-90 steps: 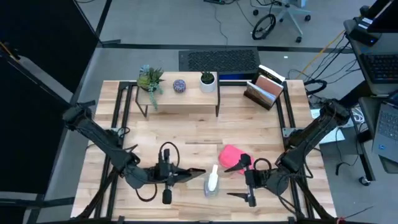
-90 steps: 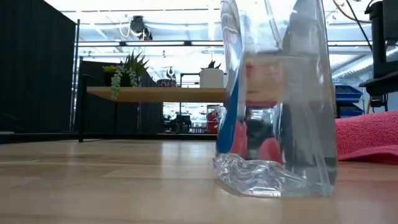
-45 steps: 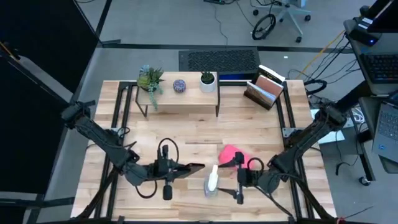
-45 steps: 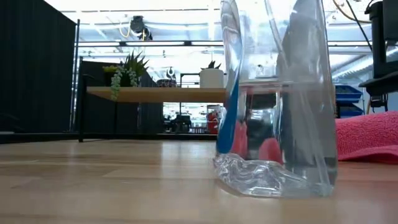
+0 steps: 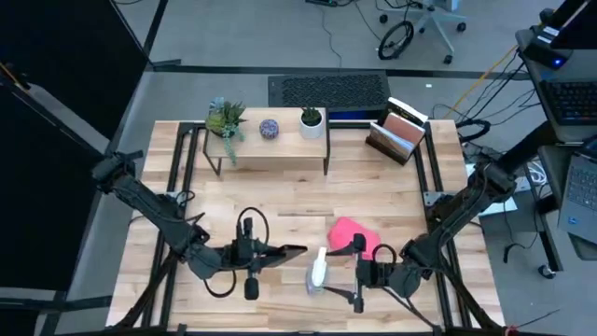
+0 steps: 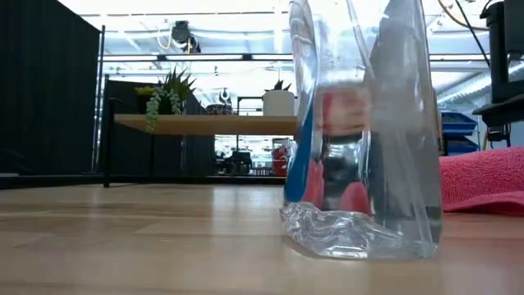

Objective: Apply microfiber cloth
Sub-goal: Spray the back of the cellphone using the spray bottle, then wipe the back of the cellphone using the pink microfiber cloth

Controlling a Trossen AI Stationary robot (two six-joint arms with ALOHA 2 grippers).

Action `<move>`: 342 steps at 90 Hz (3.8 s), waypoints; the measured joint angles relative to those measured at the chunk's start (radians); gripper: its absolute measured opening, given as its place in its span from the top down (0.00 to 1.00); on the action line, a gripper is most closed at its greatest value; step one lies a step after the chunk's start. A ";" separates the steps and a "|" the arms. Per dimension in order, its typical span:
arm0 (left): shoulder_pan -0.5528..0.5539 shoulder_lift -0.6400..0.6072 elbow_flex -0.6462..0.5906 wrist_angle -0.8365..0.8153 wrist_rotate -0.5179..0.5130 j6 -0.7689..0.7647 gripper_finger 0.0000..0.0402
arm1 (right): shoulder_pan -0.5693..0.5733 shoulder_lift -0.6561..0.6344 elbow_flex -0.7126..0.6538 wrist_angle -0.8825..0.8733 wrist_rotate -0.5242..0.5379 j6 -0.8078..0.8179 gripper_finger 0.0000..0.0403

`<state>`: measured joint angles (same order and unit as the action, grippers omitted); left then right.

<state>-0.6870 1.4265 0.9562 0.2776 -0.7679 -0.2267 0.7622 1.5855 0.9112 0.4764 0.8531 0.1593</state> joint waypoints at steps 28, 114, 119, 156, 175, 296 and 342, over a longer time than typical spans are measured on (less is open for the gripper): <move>0.013 0.000 0.000 0.001 0.000 0.004 0.97 | -0.013 0.068 0.000 0.170 0.045 -0.067 0.08; 0.299 0.007 0.000 0.152 0.159 0.112 0.97 | -0.049 0.103 0.000 0.251 0.034 -0.066 0.08; 0.306 0.014 0.000 0.164 0.170 0.113 0.97 | -0.050 0.103 0.000 0.253 0.037 -0.067 0.08; 0.378 0.115 0.000 0.290 0.369 0.131 0.97 | -0.048 0.103 0.000 0.254 -0.010 -0.123 0.08; 0.379 0.127 0.000 0.317 0.431 0.130 0.97 | -0.048 0.103 0.000 0.251 -0.018 -0.131 0.08; 0.380 0.125 0.000 0.303 0.446 0.159 0.97 | -0.021 -0.025 0.000 0.026 -0.042 -0.146 0.11; 0.378 0.125 0.000 0.088 0.339 0.059 0.97 | 0.048 -0.241 0.000 -0.734 -0.044 0.351 0.10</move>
<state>-0.3087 1.5513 0.9562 0.3654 -0.4285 -0.1679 0.8097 1.3441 0.9112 -0.2581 0.8093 0.5105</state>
